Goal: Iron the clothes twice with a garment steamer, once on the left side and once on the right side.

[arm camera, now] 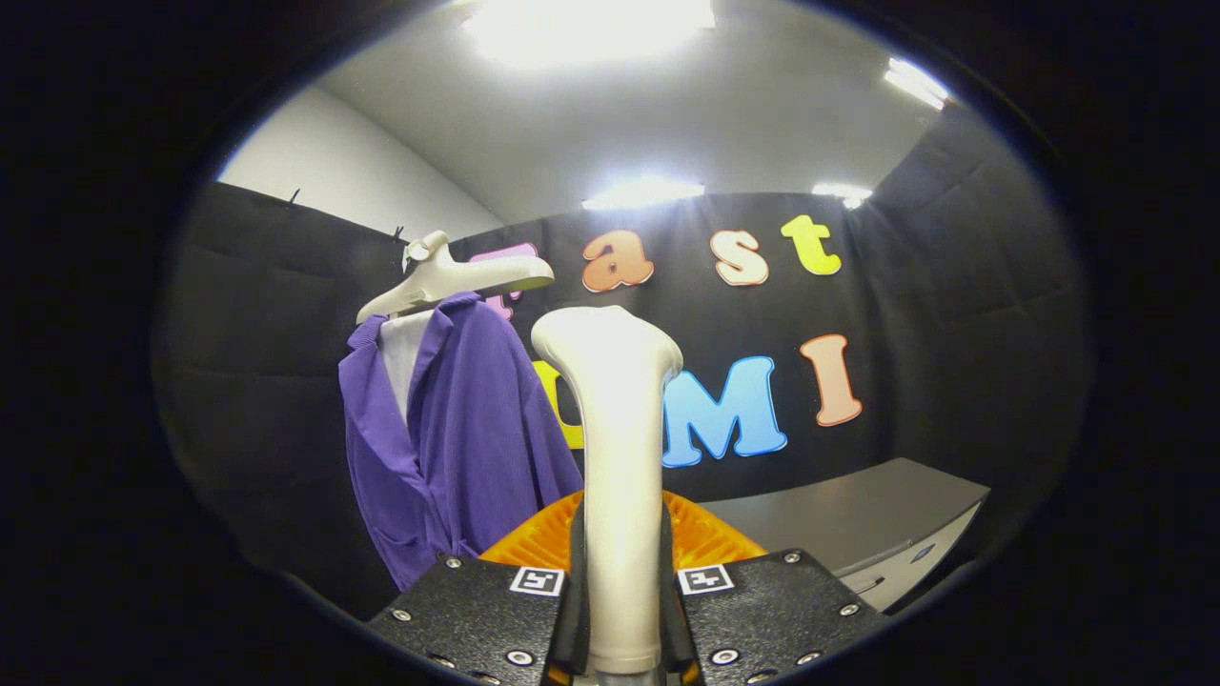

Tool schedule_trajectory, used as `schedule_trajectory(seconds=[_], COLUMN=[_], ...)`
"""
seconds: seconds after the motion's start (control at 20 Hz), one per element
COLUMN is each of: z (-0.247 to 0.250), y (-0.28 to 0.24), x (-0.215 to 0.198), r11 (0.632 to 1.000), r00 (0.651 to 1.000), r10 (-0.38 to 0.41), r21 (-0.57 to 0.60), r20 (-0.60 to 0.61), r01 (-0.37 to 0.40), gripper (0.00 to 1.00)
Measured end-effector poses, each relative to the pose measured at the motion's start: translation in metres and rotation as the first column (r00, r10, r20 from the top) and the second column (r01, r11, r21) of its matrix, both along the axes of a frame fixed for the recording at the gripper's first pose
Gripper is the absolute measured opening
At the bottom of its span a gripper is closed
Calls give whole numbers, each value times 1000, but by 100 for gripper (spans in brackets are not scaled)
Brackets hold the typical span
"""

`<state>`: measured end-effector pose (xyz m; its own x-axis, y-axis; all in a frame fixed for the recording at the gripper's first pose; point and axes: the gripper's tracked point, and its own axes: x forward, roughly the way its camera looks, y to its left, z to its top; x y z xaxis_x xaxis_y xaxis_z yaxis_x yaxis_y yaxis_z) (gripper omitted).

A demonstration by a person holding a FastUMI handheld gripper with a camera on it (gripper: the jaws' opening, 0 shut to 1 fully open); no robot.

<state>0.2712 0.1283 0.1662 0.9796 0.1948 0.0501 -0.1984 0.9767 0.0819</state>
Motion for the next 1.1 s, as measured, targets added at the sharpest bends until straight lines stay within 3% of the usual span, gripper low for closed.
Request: schedule_trajectory(seconds=[0.35,0.55,1.1], z=[25,24,-81], y=[86,118,153], x=[0,9,19], r11=[995,992,969], r00=[993,990,981], r10=[100,116,153], r21=[-27,-56,-179], r20=[65,81,-116], r01=[-99,-112,-172], gripper=[30,30,31])
